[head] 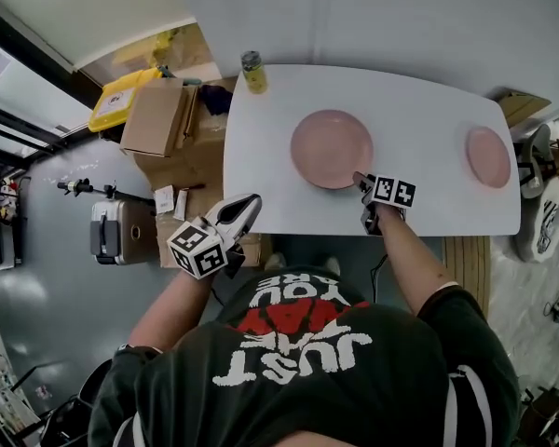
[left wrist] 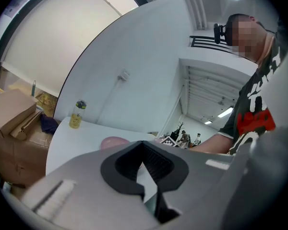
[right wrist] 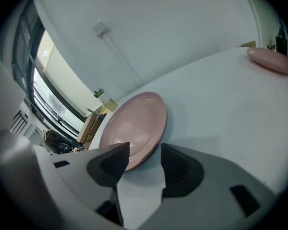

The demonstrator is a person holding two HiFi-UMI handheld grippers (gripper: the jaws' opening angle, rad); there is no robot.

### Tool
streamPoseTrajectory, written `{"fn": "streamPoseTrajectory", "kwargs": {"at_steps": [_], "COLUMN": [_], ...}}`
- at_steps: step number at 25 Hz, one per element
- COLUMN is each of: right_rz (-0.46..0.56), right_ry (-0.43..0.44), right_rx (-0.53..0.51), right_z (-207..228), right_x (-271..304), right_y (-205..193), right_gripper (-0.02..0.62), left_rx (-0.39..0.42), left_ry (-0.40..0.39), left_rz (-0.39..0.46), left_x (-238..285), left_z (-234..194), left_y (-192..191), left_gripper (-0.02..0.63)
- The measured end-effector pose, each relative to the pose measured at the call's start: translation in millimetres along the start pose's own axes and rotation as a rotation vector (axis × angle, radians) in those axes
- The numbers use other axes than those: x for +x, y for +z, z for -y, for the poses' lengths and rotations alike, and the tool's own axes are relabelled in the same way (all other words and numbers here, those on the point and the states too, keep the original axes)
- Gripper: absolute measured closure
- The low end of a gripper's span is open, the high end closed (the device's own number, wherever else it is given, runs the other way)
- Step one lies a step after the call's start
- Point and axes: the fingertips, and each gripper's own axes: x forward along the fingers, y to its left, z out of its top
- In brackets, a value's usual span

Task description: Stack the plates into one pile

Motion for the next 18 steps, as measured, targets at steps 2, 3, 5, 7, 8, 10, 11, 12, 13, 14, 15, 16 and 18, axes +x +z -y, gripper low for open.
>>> {"fn": "streamPoseTrajectory", "kwargs": {"at_steps": [2, 3, 5, 7, 8, 10, 11, 12, 13, 14, 15, 16, 18], "right_rz": [-0.001, 0.0, -0.003, -0.02, -0.03, -0.038, -0.036, -0.033, -0.03, -0.026, -0.017, -0.004, 0.001], "right_ry": [-0.001, -0.004, -0.015, -0.032, -0.04, -0.052, -0.057, -0.061, -0.064, -0.066, -0.064, -0.055, -0.02], "right_rx": [0.051, 0.074, 0.113, 0.13, 0.136, 0.152, 0.158, 0.165, 0.178, 0.206, 0.252, 0.306, 0.364], "right_z": [1.5, 2.6, 5.9, 9.7, 11.6, 15.4, 17.0, 18.3, 19.6, 21.3, 23.6, 25.5, 23.4], "right_x": [11.4, 16.3, 23.8, 29.0, 31.0, 34.1, 35.3, 36.8, 38.4, 39.9, 40.9, 41.2, 40.9], "right_y": [0.5, 0.8, -0.3, -4.4, -6.9, -10.2, -10.3, -9.8, -9.2, -8.4, -7.2, -5.5, -4.2], "right_gripper": [0.419, 0.416, 0.417, 0.417, 0.417, 0.417, 0.417, 0.422, 0.439, 0.47, 0.493, 0.525, 0.554], "left_rx": [-0.005, -0.009, -0.017, -0.022, -0.022, -0.022, -0.022, -0.023, -0.024, -0.025, -0.027, -0.029, -0.036], "left_ry": [0.004, 0.008, 0.015, 0.022, 0.024, 0.027, 0.029, 0.03, 0.032, 0.033, 0.035, 0.035, 0.034], "left_rz": [-0.008, -0.01, -0.011, -0.009, -0.009, -0.01, -0.011, -0.013, -0.014, -0.016, -0.017, -0.017, -0.014], "left_x": [-4.1, -6.5, -11.8, -17.2, -19.7, -23.7, -25.4, -26.9, -28.3, -29.6, -31.0, -32.6, -36.5], "left_z": [-4.2, -6.4, -10.3, -13.5, -14.7, -16.4, -17.1, -17.9, -18.8, -19.8, -20.7, -21.7, -24.0], "left_y": [-4.6, -6.1, -7.8, -8.1, -8.3, -9.3, -10.2, -11.3, -12.6, -14.0, -15.1, -15.8, -15.7], "left_gripper": [0.598, 0.598, 0.598, 0.598, 0.598, 0.598, 0.598, 0.598, 0.598, 0.598, 0.598, 0.598, 0.598]}}
